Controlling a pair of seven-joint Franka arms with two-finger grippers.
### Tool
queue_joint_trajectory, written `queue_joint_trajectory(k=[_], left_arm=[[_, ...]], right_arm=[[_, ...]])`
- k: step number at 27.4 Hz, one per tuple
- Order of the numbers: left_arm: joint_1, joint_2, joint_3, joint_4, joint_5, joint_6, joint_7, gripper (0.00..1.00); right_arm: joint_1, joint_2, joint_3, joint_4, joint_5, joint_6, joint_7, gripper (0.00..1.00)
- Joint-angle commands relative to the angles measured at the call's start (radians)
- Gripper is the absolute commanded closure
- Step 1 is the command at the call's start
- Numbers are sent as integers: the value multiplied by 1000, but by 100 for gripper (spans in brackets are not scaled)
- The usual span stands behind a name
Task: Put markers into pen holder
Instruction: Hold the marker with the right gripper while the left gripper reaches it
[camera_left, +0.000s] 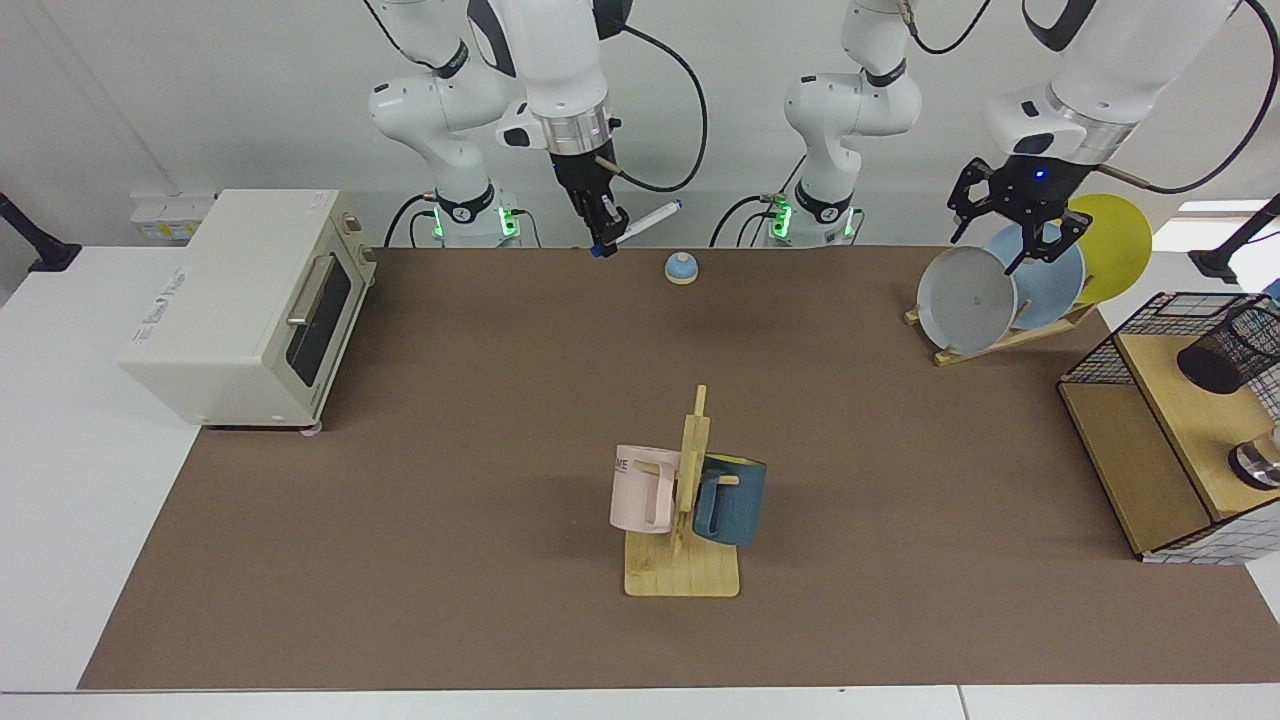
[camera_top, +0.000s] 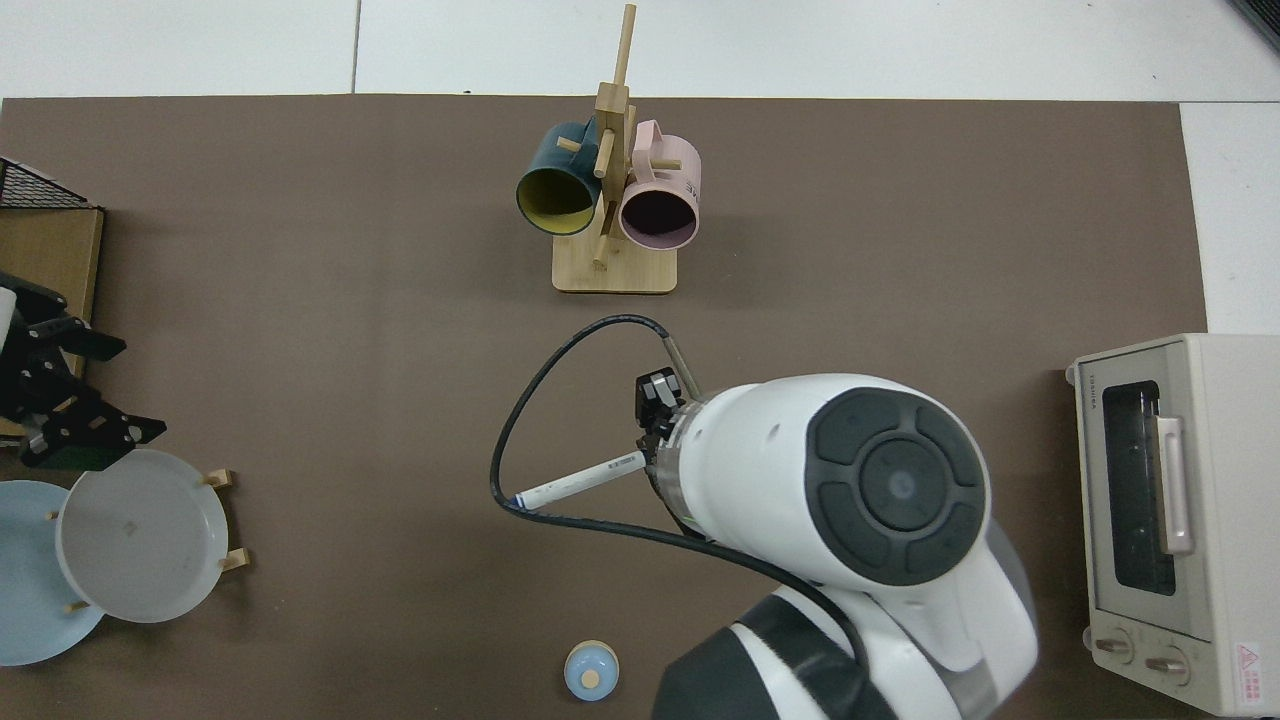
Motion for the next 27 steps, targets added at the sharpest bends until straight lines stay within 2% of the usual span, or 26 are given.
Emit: queue_joint_trajectory(k=[1,3,6,14,20,24,27], left_arm=[[4,-61,-17,-87,-35,22,78,19],[-3,-76,-34,-112,-38,31,77,21],[-48,-108,-63,-164,-58,65,57,22],[-154,-154,-148,-245,-71,157,-72,21],[-209,-139,-194,-305,-124,275,-225,22],[-241,-125,-198,-343,-125,371,-239,23],[-243,-124,-198,-345,-134,387,-239,24]], right_arm=[[40,102,-4,99,16,54,130,100],[51,133,-4,131,11,63,167,100],[57,161,-4,159,8,65,196,100],[59,173,-4,157,10,91,203,100],[59,175,-4,157,11,92,200,100],[57,175,-4,156,6,94,195,100],[57,173,-4,156,6,106,193,100]])
